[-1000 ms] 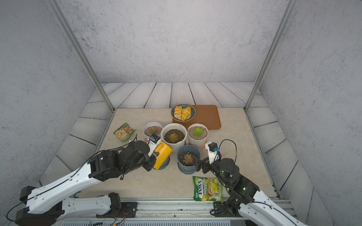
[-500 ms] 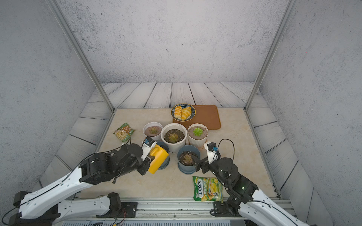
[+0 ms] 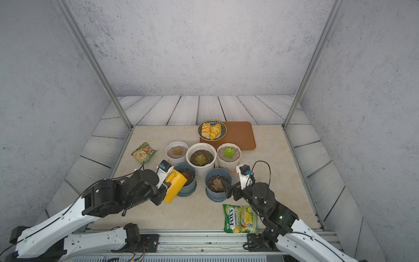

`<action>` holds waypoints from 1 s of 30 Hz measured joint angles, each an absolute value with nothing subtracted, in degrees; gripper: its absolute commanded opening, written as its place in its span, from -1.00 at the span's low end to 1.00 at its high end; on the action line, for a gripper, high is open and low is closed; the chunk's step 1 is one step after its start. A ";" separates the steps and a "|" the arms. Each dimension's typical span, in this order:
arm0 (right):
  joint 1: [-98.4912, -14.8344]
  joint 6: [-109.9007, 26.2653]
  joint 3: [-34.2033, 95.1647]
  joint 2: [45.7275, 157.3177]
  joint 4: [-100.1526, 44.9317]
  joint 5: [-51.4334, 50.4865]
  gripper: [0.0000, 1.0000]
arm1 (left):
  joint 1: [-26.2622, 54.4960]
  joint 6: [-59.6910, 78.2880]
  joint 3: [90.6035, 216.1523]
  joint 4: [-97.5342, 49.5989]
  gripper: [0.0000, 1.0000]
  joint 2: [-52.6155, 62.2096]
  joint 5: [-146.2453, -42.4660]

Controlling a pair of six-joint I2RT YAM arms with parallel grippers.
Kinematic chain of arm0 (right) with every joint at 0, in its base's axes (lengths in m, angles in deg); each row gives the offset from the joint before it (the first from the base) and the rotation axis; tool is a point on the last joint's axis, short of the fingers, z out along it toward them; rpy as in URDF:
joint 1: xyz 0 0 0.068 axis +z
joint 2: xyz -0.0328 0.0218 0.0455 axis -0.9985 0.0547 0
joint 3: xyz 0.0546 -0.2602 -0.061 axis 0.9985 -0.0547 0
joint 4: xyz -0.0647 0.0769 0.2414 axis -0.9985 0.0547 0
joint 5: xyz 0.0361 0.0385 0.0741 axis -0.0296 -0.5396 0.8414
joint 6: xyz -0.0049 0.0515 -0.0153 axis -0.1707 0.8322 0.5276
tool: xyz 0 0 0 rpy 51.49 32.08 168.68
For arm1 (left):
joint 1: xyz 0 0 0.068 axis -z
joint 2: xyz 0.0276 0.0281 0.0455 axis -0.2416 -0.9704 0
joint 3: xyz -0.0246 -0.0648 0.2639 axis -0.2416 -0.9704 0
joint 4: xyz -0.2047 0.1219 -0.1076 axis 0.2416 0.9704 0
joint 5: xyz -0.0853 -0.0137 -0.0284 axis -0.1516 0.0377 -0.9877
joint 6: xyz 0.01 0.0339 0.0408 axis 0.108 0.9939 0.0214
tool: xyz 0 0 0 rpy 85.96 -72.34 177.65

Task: Water the succulent around the soil edge
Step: Water the soil of the potted plant with water.

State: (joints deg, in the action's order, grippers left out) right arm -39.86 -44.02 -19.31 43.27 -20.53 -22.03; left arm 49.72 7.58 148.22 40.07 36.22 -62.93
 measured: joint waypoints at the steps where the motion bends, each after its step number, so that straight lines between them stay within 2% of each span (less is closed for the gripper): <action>1: -39.86 -44.02 -19.31 43.31 -20.62 -22.01 0.99 | 49.72 7.56 148.24 40.31 -1.00 36.28 -62.55; 20: -39.86 -44.74 -19.33 45.83 -23.96 -12.53 0.99 | 49.59 9.24 148.24 40.59 -1.00 34.12 -55.32; 30: -39.86 -44.77 -19.33 46.13 -23.94 -11.43 0.99 | 47.80 12.63 148.24 37.42 -1.00 29.66 -53.37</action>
